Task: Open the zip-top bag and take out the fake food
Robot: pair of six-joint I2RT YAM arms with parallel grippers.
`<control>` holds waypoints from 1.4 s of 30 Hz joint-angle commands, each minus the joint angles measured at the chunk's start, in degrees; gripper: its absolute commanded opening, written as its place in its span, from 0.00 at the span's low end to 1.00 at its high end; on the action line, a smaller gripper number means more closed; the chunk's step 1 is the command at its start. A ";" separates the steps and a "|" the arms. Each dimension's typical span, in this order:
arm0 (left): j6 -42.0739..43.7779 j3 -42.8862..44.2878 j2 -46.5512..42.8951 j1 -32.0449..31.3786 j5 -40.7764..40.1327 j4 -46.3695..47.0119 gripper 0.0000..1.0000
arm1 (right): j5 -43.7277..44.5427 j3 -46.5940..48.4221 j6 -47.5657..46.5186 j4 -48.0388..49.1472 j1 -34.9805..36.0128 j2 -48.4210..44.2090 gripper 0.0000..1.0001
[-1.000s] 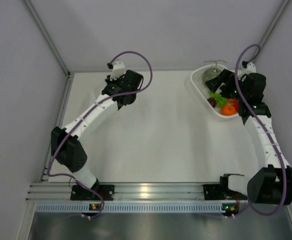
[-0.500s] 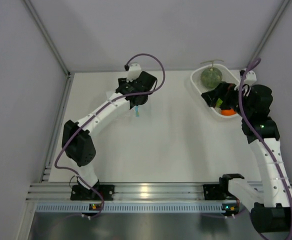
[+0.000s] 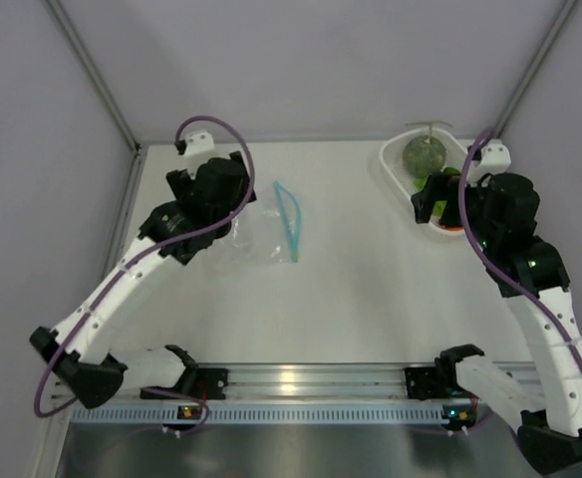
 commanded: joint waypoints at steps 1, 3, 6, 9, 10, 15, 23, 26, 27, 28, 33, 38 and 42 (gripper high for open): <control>0.73 -5.50 -9.98 0.34 -0.73 0.51 0.98 | 6.05 1.87 -1.57 -2.18 0.87 -3.29 0.99; 2.22 -9.11 -17.16 0.34 -0.47 0.51 0.98 | 6.75 0.29 -0.69 -2.09 1.31 -5.31 1.00; 5.47 -13.33 -26.39 0.34 1.54 0.51 0.98 | 6.93 -3.66 -0.16 -1.39 2.10 -8.65 0.99; 8.63 -17.11 -35.01 0.34 3.66 0.42 0.98 | 9.21 -7.44 -0.07 -1.03 3.24 -11.90 0.99; 9.26 -17.99 -36.70 0.34 3.58 0.42 0.98 | 10.61 -8.93 -0.16 -1.12 3.68 -12.78 0.99; 16.10 -24.93 -43.39 0.34 -2.92 0.42 0.99 | 16.76 -12.28 0.02 -0.51 5.70 -18.50 1.00; 15.60 -31.52 -45.69 0.34 -2.50 4.55 0.98 | 18.97 -18.26 0.28 3.01 6.41 -22.55 0.99; 13.76 -32.67 -43.94 3.47 1.43 4.73 0.98 | 19.33 -20.44 -1.11 5.71 7.11 -23.15 0.99; 13.75 -32.67 -43.93 3.50 1.47 4.81 0.98 | 19.33 -20.98 -1.12 5.73 7.20 -23.16 0.99; 13.22 -33.28 -43.84 6.11 3.12 5.08 0.98 | 19.33 -21.24 -1.47 6.25 7.29 -23.42 0.99; 13.22 -35.31 -44.28 14.39 14.19 7.45 0.98 | 19.24 -20.20 -1.39 6.09 7.55 -22.20 1.00; 13.48 -35.66 -44.19 16.68 14.91 7.89 0.98 | 19.32 -20.02 -0.51 5.82 7.55 -20.97 0.99; 13.48 -35.92 -44.45 16.69 14.56 7.98 0.98 | 19.50 -20.19 -0.25 6.52 7.46 -20.44 0.99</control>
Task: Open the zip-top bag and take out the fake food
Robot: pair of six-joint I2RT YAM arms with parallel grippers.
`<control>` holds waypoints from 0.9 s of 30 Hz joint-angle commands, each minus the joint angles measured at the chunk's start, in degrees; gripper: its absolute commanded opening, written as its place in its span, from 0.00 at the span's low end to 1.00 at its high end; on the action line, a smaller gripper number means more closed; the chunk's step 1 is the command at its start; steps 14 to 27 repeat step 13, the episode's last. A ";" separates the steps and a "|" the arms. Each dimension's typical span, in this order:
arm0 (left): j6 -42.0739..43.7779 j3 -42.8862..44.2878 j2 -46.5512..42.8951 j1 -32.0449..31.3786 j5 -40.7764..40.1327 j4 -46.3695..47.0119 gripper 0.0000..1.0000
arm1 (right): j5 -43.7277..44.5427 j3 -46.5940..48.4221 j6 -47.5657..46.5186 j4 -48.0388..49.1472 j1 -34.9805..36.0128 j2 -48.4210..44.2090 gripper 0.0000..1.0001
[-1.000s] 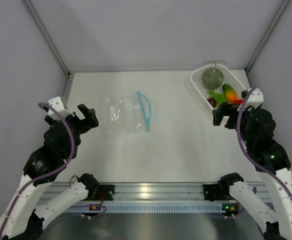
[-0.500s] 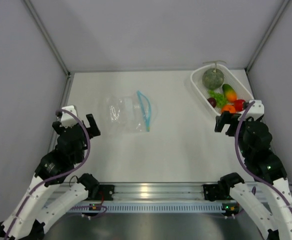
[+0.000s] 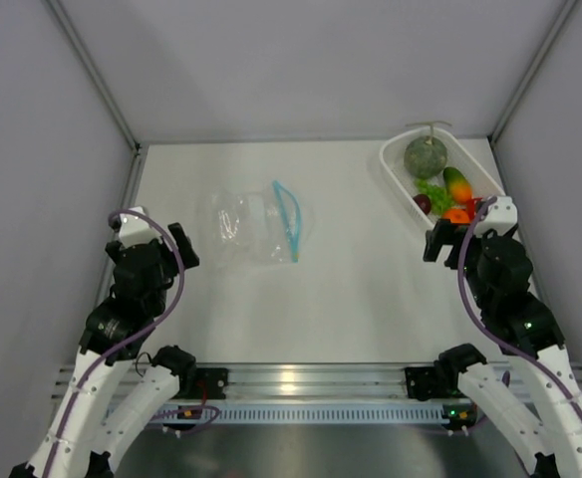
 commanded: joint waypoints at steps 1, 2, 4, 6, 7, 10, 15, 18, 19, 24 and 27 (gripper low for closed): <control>0.13 -0.39 -0.22 0.47 1.16 3.59 0.99 | 1.14 1.18 0.41 3.05 0.80 0.76 1.00; 0.13 -0.47 -0.39 0.38 0.99 3.50 0.98 | 1.23 1.18 0.41 3.13 0.80 0.85 0.99; 0.13 -0.47 -0.30 0.38 0.64 3.59 0.98 | 1.23 1.18 0.59 3.13 0.88 1.12 0.99; 0.13 -0.47 -0.30 0.47 0.64 3.76 0.98 | 1.49 1.10 0.59 3.14 0.80 1.12 0.99; 0.13 -0.47 -0.22 0.38 0.72 3.76 0.98 | 1.49 1.10 0.59 3.14 0.80 1.12 0.99; 0.22 -0.39 0.13 0.73 0.90 3.67 0.98 | 1.58 1.01 0.67 3.14 0.88 1.20 0.99; 0.22 -0.39 0.22 0.99 1.08 3.94 0.98 | 1.67 1.01 0.67 2.96 0.88 1.64 1.00; 0.22 -0.39 0.22 0.99 1.08 3.94 0.98 | 1.67 1.01 0.67 2.96 0.88 1.64 1.00; 0.22 -0.39 0.22 0.99 1.08 3.94 0.98 | 1.67 1.01 0.67 2.96 0.88 1.64 1.00; 0.22 -0.39 0.22 0.99 1.08 3.94 0.98 | 1.67 1.01 0.67 2.96 0.88 1.64 1.00; 0.22 -0.39 0.22 0.99 1.08 3.94 0.98 | 1.67 1.01 0.67 2.96 0.88 1.64 1.00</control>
